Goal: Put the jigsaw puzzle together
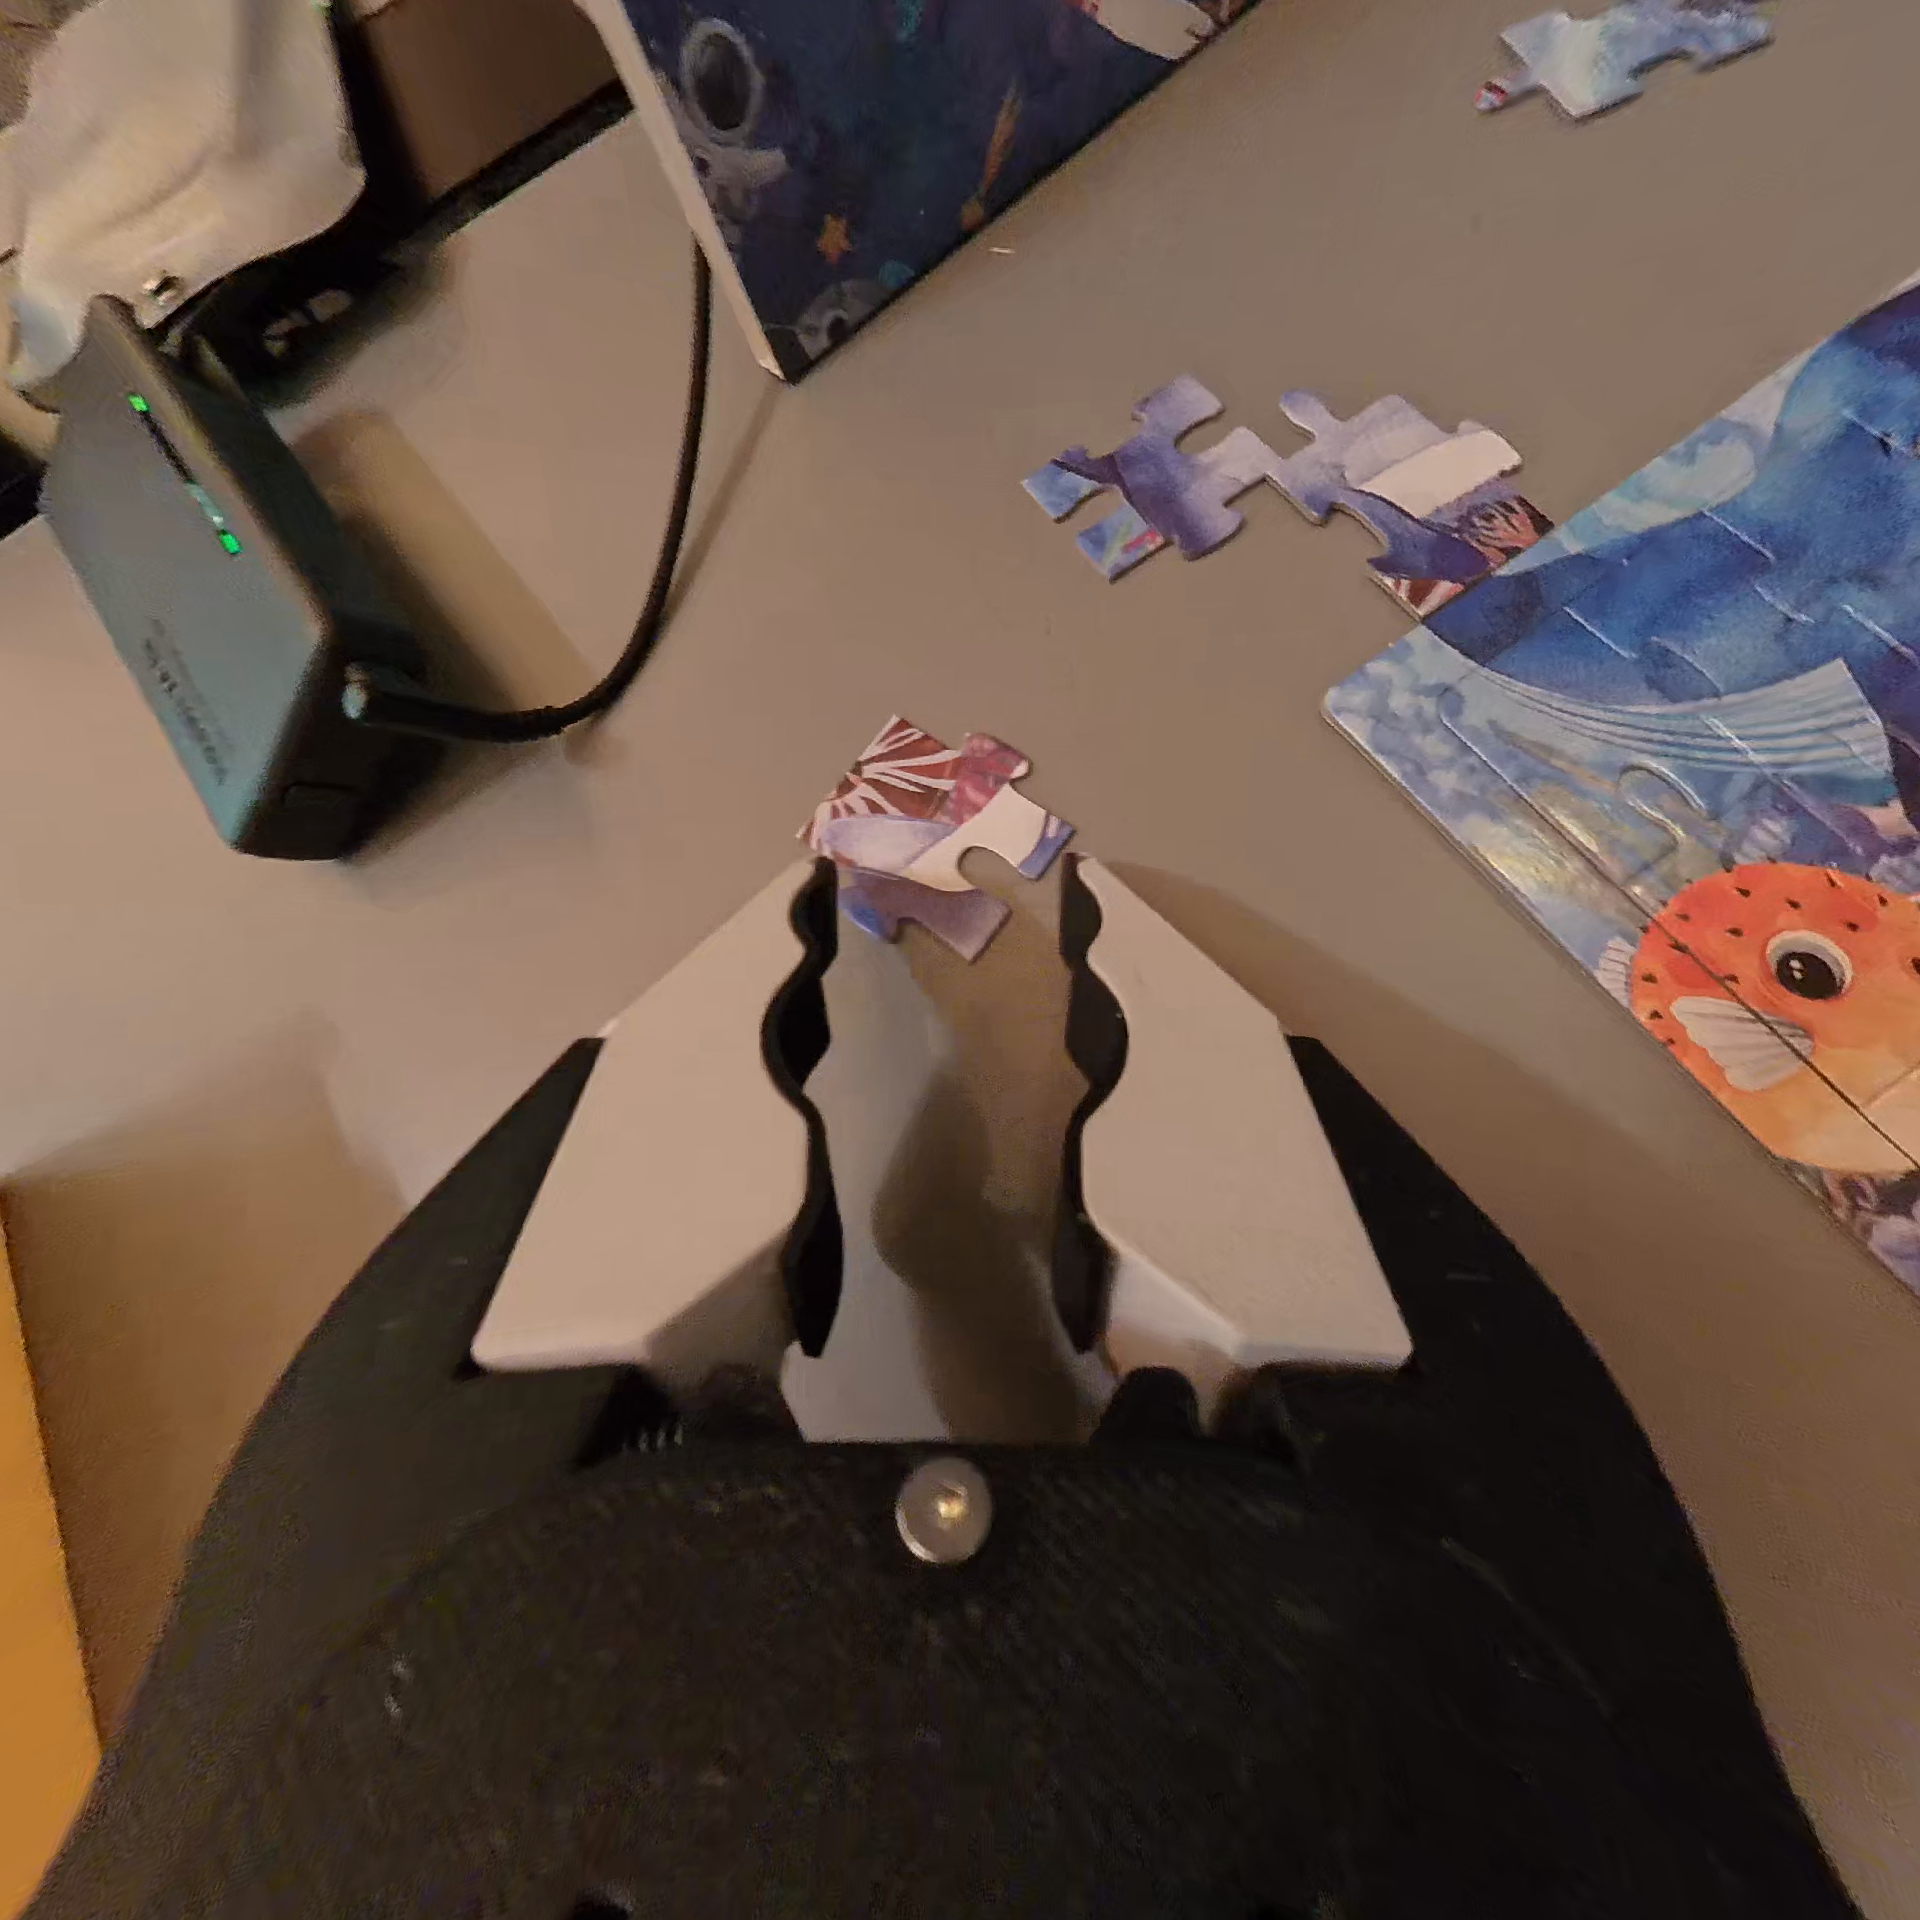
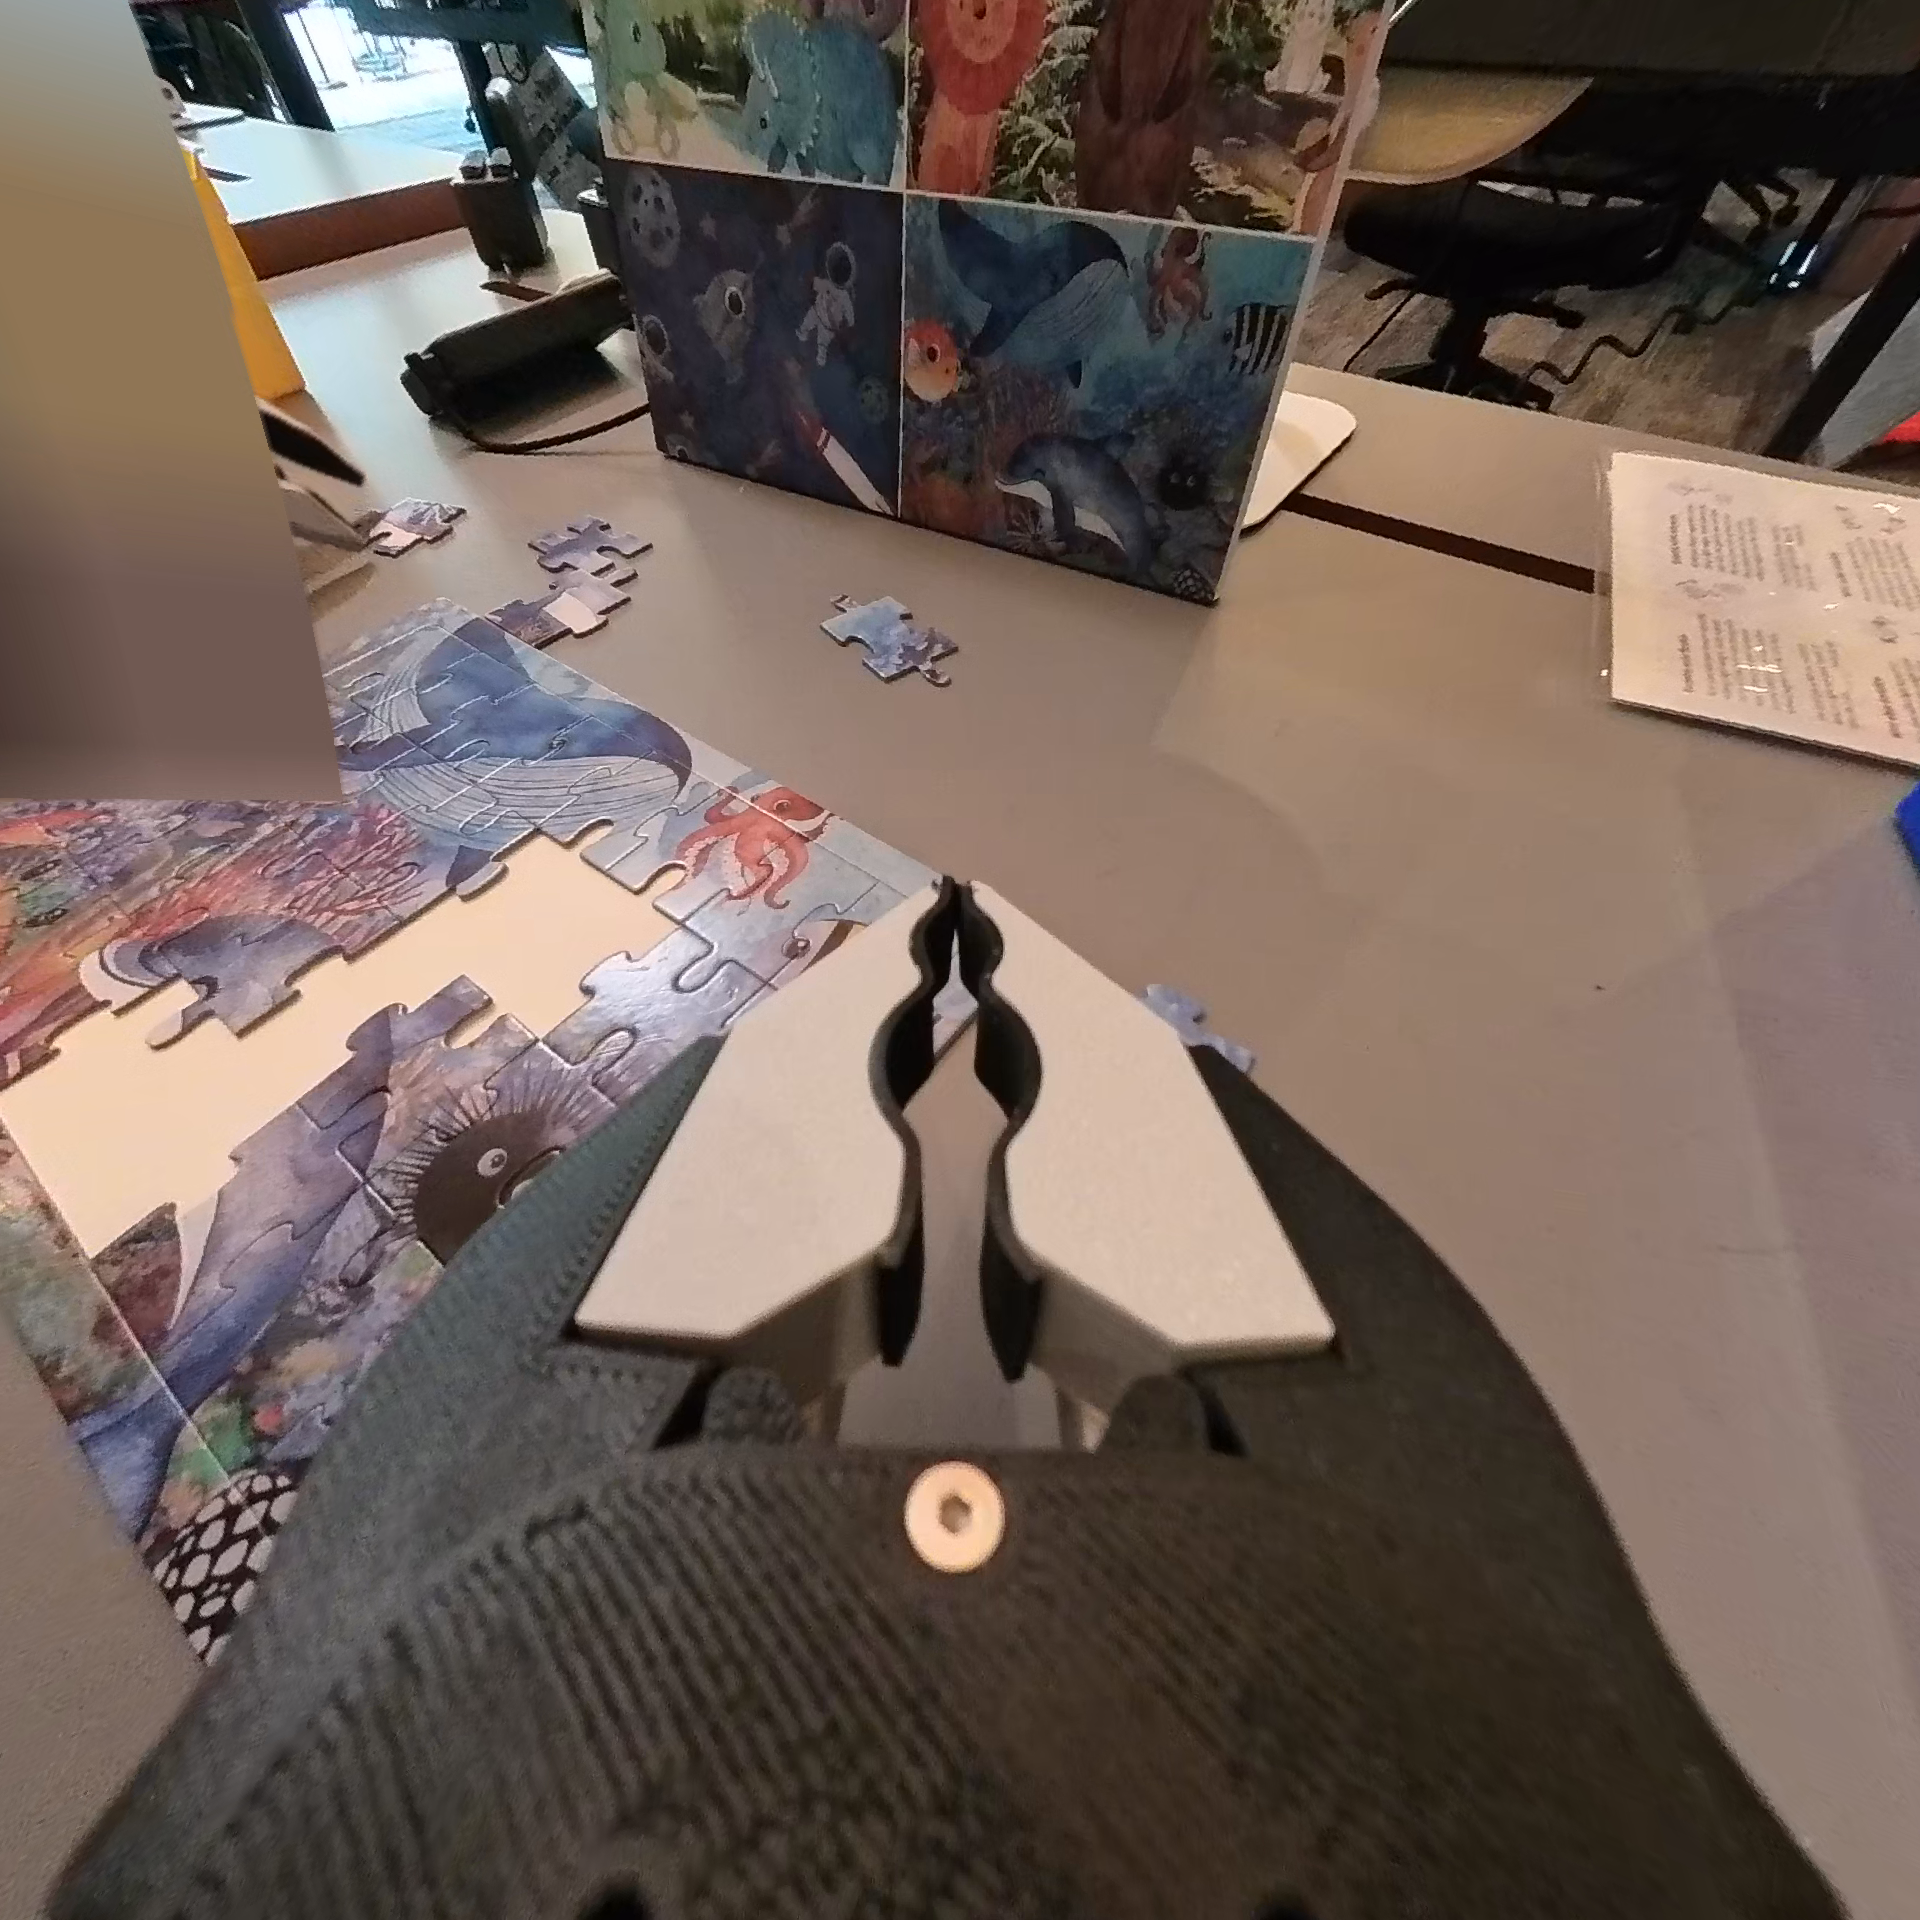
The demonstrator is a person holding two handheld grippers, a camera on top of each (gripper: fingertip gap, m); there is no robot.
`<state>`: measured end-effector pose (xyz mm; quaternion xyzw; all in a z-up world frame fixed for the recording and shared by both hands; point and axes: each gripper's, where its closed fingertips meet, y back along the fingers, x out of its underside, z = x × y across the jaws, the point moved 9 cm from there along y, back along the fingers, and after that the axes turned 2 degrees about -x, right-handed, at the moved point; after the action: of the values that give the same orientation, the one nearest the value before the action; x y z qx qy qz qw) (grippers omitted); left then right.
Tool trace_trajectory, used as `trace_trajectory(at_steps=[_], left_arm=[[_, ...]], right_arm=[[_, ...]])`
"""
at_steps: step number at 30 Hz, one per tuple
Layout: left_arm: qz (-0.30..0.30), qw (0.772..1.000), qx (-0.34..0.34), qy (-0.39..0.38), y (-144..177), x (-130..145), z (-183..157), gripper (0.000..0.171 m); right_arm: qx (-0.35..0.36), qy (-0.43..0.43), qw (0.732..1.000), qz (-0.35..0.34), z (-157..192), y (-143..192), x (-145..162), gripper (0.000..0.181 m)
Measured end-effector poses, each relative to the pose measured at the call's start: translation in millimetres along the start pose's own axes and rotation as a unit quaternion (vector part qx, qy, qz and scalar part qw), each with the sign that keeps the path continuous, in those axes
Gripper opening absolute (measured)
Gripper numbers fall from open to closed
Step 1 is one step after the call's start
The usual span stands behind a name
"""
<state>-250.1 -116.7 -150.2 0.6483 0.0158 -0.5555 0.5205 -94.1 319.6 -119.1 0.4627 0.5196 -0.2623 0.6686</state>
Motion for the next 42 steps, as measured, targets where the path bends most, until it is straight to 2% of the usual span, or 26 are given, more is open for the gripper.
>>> trace_trajectory(at_steps=[4,15,17,20,22,24,25,28,34,37,42], left_arm=[[0.020,1.000,-0.015,0.003,-4,1,1,0.052],[0.017,1.000,-0.017,-0.006,-4,0,-1,0.048],[0.017,1.000,-0.017,-0.008,-4,0,-1,0.047],[0.017,1.000,-0.018,-0.010,-4,0,-1,0.047],[0.017,1.000,-0.018,-0.010,-4,0,-1,0.047],[0.017,1.000,-0.018,-0.011,-4,0,-2,0.047],[0.016,1.000,-0.018,-0.011,-4,0,-2,0.047],[0.016,1.000,-0.019,-0.011,-4,0,-2,0.047],[0.017,1.000,-0.018,-0.011,-4,0,-2,0.046],[0.017,1.000,-0.017,-0.011,-4,0,-2,0.046],[0.017,1.000,-0.017,-0.011,-4,0,-2,0.046]], right_arm=[[-0.001,0.000,1.000,0.002,0,-1,0,0.000],[-0.008,0.003,1.000,0.005,2,-2,1,0.000],[-0.045,0.008,0.999,0.001,8,-4,0,0.000],[-0.166,0.036,0.985,0.023,33,-12,1,0.000],[-0.233,0.096,0.966,0.055,58,-18,5,0.000],[-0.262,0.160,0.949,0.069,81,-21,7,0.000],[-0.267,0.179,0.944,0.078,90,-24,8,0.000],[-0.253,0.204,0.932,0.162,101,-39,22,0.000],[-0.241,0.173,0.942,0.154,89,-37,21,0.000],[-0.244,0.148,0.942,0.178,84,-39,24,0.000],[-0.244,0.145,0.942,0.179,84,-39,24,0.000]])
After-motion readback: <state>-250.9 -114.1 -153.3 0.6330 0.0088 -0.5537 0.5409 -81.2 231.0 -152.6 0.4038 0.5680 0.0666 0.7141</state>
